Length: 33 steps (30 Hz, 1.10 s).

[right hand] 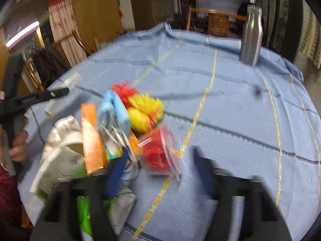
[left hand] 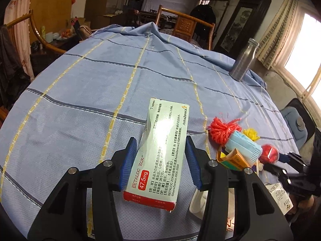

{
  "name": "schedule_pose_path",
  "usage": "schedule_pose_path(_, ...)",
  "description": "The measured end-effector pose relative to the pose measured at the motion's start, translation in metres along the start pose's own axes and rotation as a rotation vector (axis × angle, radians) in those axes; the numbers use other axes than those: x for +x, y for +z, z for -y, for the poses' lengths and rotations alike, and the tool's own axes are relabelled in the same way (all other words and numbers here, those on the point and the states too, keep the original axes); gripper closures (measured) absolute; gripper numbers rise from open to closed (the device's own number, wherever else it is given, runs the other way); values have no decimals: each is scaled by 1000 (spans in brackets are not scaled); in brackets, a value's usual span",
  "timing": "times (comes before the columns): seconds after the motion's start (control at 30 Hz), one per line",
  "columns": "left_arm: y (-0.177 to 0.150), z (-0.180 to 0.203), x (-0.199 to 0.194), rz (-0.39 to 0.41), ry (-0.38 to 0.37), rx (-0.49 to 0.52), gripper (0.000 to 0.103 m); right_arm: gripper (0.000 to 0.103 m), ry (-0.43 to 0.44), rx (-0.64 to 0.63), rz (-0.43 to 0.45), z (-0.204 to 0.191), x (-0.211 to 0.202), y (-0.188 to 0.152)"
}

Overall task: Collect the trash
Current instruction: 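Grasp the red-lidded plastic container with the right gripper while the left holds the box, then carry the box and container to the red wastebasket and release both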

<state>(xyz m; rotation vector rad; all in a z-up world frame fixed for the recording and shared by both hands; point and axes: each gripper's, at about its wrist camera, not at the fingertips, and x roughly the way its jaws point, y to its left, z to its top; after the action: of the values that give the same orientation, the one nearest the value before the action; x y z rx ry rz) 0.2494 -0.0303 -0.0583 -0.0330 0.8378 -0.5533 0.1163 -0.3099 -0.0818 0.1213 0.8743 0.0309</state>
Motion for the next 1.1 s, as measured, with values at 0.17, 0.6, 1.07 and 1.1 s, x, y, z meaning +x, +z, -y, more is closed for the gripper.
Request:
schedule_pose_path(0.17, -1, 3, -1, 11, 11, 20, 54, 67, 87, 155, 129, 30, -25, 3)
schedule_pose_path(0.6, -25, -13, -83, 133, 90, -102, 54, 67, 199, 175, 278, 32, -73, -2)
schedule_pose_path(1.07, -182, -70, -264, 246, 392, -343, 54, 67, 400, 13, 370, -43, -138, -24)
schedule_pose_path(1.1, -190, -76, -269, 245, 402, -359, 54, 67, 411, 1, 368, -50, -140, -24)
